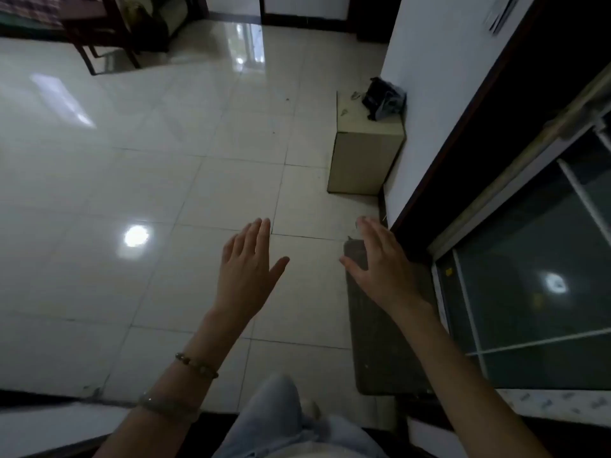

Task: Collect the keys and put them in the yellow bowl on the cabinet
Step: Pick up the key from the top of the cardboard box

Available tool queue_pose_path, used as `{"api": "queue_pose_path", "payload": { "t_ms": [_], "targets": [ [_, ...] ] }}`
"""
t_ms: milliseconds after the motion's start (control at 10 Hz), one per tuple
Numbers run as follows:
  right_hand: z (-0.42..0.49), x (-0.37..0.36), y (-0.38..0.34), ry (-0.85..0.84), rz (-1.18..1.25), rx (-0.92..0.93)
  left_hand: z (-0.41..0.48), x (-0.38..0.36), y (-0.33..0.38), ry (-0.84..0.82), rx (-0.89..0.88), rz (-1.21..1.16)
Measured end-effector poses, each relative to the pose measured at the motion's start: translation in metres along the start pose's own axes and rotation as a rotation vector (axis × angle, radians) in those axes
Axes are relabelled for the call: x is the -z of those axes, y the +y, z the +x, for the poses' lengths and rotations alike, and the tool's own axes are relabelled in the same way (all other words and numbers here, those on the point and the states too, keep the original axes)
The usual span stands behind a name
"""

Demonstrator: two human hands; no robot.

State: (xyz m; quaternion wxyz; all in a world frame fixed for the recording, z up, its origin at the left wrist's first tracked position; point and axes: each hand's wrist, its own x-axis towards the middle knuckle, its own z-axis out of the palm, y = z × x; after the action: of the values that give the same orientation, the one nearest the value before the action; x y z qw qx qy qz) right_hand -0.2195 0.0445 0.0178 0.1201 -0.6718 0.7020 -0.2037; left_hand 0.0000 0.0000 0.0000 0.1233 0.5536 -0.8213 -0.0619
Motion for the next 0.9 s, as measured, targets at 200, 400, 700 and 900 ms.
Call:
{"api": "queue_pose_path", "payload": {
  "t_ms": [200, 400, 700, 900],
  "targets": [
    [0.033, -0.01, 0.007, 0.002, -0.023, 0.016, 0.024, -0.011, -0.013, 0.004, 0.03, 0.01],
    [0.105, -0.023, 0.016, 0.034, -0.043, 0.029, 0.093, -0.021, -0.039, 0.004, 0.024, 0.002],
    [0.265, -0.031, 0.01, 0.082, -0.045, 0.021, 0.248, -0.017, -0.092, -0.008, 0.005, -0.018],
    [0.357, -0.037, 0.01, 0.102, -0.055, -0.021, 0.346, -0.014, -0.119, -0.002, -0.027, -0.019]
  ]
}}
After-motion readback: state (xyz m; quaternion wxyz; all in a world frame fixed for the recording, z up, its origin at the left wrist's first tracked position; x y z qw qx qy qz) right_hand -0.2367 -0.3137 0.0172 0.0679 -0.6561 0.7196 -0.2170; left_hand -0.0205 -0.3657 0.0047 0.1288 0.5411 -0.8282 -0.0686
